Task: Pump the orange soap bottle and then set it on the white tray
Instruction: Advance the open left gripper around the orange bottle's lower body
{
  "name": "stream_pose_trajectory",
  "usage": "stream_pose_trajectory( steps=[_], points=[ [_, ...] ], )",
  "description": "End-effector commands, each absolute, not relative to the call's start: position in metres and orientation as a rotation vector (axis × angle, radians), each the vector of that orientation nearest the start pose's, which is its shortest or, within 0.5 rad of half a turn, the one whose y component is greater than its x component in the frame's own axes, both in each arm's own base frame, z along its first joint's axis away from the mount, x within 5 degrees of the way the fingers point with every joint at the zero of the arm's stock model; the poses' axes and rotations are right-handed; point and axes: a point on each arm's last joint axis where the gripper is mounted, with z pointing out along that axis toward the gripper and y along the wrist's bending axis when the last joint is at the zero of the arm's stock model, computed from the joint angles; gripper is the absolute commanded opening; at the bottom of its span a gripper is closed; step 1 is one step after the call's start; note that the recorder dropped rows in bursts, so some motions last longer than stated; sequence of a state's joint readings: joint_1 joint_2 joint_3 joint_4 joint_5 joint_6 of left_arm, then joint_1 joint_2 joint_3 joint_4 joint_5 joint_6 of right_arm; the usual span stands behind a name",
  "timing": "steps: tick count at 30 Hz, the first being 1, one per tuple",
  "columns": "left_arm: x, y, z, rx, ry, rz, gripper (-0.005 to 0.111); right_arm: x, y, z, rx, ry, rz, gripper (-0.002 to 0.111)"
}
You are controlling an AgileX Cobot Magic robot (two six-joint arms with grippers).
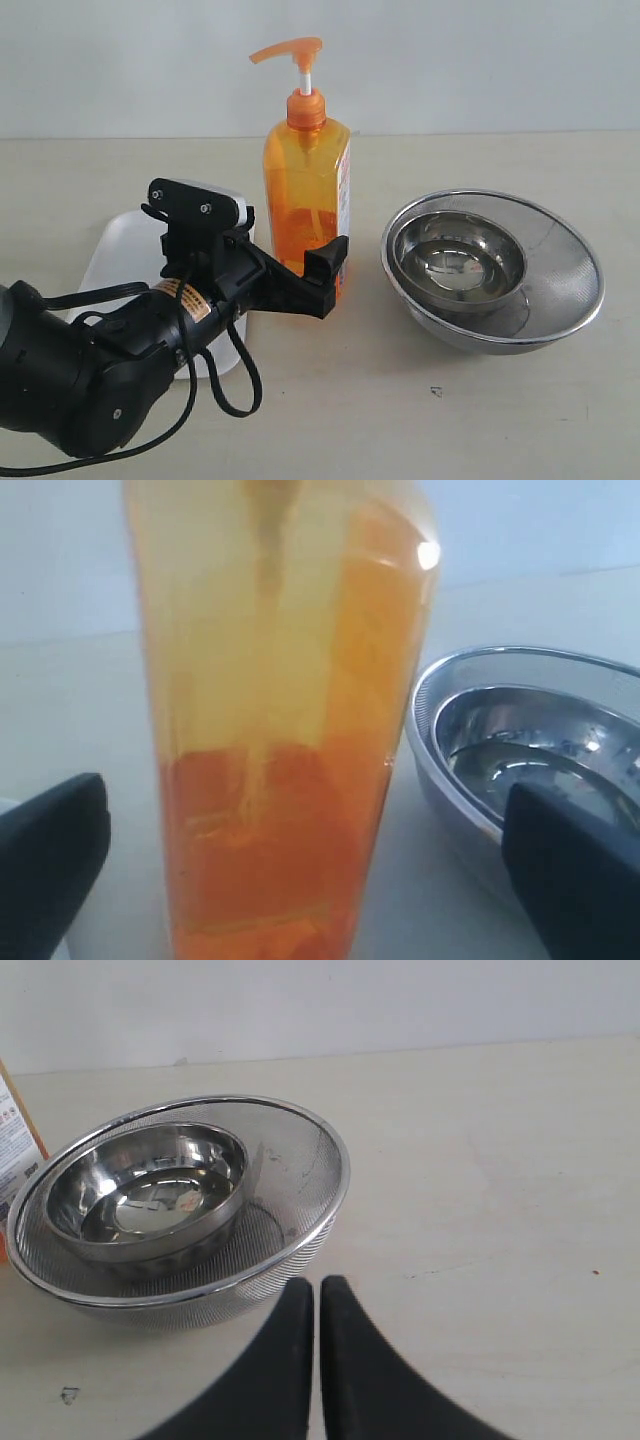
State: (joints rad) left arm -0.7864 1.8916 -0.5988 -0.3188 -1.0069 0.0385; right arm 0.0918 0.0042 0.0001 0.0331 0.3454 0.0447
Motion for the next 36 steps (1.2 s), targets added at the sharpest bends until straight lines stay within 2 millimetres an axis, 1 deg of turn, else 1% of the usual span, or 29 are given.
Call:
stream_pose_trajectory(
  steps=[1, 30, 36],
  points=[
    [0.2444, -0.2115, 0.1354, 0.389, 1.74, -0.421, 0.1, 0.0534, 0.0057, 0.183, -0.021, 1.819, 0.124, 0.0],
    [0.2441, -0.2117, 0.1347, 0.395, 1.747, -0.422, 0.1, 0.0534, 0.0057, 0.183, -0.021, 1.819, 0.124, 0.0],
    [0.2434, -0.2122, 0.1327, 0.403, 1.77, -0.427, 0.1, 0.0534, 0.0057, 0.183, -0.021, 1.819, 0.124, 0.0]
  ],
)
